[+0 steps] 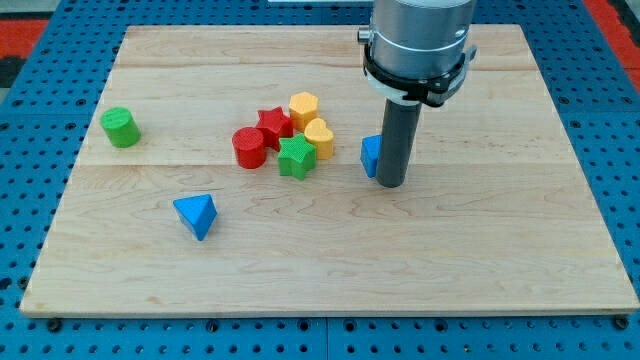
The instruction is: Slide blue cube towards green star and yellow heart
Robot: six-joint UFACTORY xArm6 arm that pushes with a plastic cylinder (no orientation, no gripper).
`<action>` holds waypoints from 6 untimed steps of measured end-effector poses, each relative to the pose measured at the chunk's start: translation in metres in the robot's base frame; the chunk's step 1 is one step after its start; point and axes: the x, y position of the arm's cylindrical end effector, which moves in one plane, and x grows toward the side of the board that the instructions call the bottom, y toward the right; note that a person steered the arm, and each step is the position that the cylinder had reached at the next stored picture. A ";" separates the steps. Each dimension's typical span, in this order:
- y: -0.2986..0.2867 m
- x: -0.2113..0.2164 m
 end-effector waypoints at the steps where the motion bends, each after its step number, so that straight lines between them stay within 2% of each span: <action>1: 0.068 -0.024; 2: 0.018 -0.041; 3: 0.006 -0.041; 4: 0.032 -0.024; 6: -0.047 -0.027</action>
